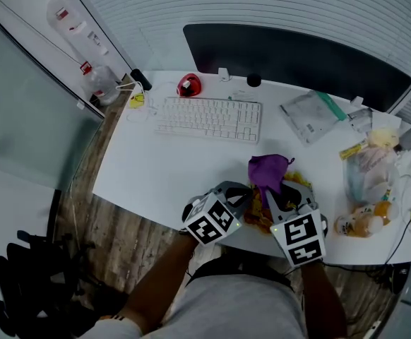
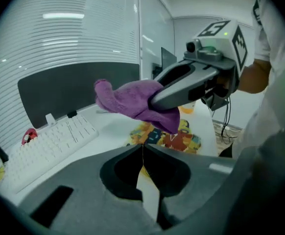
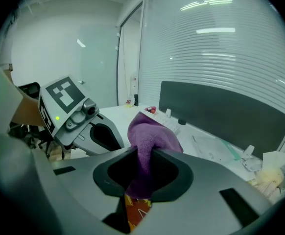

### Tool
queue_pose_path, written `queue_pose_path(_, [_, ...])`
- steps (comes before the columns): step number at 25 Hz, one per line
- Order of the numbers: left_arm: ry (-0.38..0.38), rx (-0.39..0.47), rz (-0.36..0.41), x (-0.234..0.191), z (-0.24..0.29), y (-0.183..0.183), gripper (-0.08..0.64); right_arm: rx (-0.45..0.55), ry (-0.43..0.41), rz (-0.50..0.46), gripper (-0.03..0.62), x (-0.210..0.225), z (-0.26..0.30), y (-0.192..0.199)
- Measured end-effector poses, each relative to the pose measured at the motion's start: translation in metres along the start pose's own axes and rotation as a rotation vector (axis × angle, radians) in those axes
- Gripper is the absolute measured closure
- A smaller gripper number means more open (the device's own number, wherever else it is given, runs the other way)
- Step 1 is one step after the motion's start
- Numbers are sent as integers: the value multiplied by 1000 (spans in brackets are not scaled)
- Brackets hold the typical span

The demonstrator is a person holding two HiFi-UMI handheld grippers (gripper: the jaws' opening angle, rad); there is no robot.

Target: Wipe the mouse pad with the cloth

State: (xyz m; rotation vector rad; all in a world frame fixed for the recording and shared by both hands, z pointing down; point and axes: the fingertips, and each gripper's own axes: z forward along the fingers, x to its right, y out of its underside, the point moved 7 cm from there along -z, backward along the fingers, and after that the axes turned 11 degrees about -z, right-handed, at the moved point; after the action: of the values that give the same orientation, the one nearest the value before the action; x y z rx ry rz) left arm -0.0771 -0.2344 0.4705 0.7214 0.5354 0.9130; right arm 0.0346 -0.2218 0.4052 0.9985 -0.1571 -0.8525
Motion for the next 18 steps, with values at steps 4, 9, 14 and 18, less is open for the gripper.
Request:
queue_pose_path(4, [30, -111, 23, 1, 17, 15, 543, -101, -42, -56, 523, -5, 25, 9])
queue_pose_path(9, [38, -166, 14, 0, 29, 27, 543, -206, -81, -120, 523, -11, 52, 19])
queue_pose_path(14, [35, -195, 10, -2, 36, 27, 543, -272, -110, -129, 523, -13, 67, 33])
queue_pose_path(18, [37, -228, 7, -3, 41, 29, 543, -311, -120, -129, 523, -11, 73, 43])
